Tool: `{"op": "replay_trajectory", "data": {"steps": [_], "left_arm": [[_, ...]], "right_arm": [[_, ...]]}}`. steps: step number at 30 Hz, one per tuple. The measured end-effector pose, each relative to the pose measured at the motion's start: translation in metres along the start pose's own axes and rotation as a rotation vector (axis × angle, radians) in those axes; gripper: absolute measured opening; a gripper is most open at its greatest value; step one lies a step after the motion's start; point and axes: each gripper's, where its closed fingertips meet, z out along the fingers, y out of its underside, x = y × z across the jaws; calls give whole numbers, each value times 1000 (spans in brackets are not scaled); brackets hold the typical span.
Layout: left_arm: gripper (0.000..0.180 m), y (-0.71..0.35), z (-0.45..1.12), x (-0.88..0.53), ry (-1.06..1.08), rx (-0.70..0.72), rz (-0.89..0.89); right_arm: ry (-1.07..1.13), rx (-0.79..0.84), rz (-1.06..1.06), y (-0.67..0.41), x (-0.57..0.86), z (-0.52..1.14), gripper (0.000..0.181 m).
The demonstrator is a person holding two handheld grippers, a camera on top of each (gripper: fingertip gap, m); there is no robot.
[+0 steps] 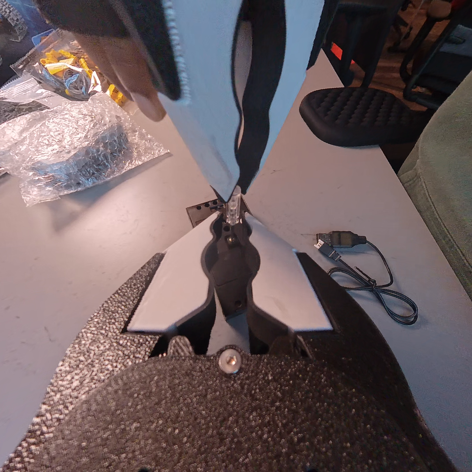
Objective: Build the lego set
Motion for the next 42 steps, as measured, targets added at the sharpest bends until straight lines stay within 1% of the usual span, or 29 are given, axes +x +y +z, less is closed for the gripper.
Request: {"op": "replay_trajectory", "data": {"steps": [3,4,5,6,7,9,11,13,15,16,19,21,23,25,27,28,29,30,31,33,34,35,38,39,40,42], "left_arm": [[8,0,0,-1,-3,0,5],[8,0,0,-2,-10,-1,3],[8,0,0,-3,-14,-1,-4],[9,0,-1,-4,-17,-1,-12],[9,0,-1,-4,-15,-1,-15],[9,1,-1,-4,-18,-2,-12],[8,1,0,-4,-18,-4,-12],[8,1,-1,-4,-17,-4,-13],[8,1,0,-3,-12,-5,-11],[8,1,0,-2,-11,-6,-9],[8,1,0,-1,-11,-9,-5],[12,2,1,-1,-19,-17,17],[15,3,1,-2,-28,-22,50],[10,2,2,0,-16,-17,60],[8,2,2,0,-18,-18,58],[8,2,1,-1,-23,-18,53],[8,2,1,-2,-28,-18,48],[8,3,0,-3,-31,-19,45],[8,3,0,-4,-34,-19,42],[8,3,0,-5,-36,-21,41],[8,3,0,-5,-37,-22,41],[8,3,0,-5,-38,-22,40],[8,3,1,-5,-37,-23,39],[8,4,1,-4,-33,-24,41],[8,4,1,-3,-32,-26,44],[9,4,0,-2,-29,-25,42]], "right_arm": [[63,-62,-320,0,1,0,7],[88,-90,-387,2,2,0,7],[105,-97,-395,2,4,0,7],[113,-92,-332,3,6,-1,8],[104,-74,-215,5,8,-1,9],[48,-5,71,3,7,-5,24],[-5,40,282,2,5,-7,27],[-28,42,342,4,0,-3,24],[-15,51,339,2,0,1,15],[1,49,323,2,1,2,7],[13,38,213,1,1,2,7],[20,22,68,0,-1,2,7],[39,-14,-127,1,-2,2,7],[61,-48,-327,2,-4,2,7],[96,-70,-432,2,-3,2,8],[114,-74,-426,3,-1,2,8],[126,-59,-363,3,2,1,8],[128,-32,-249,3,5,0,11],[109,0,-108,4,7,-2,21],[18,73,146,2,3,-6,30],[-26,109,219,-1,-1,-7,34],[-42,129,270,-4,-2,-7,33],[-44,84,327,0,-2,2,24],[-26,70,315,2,1,4,12],[-16,61,286,2,2,5,7],[-8,67,208,-1,2,5,7]]}}
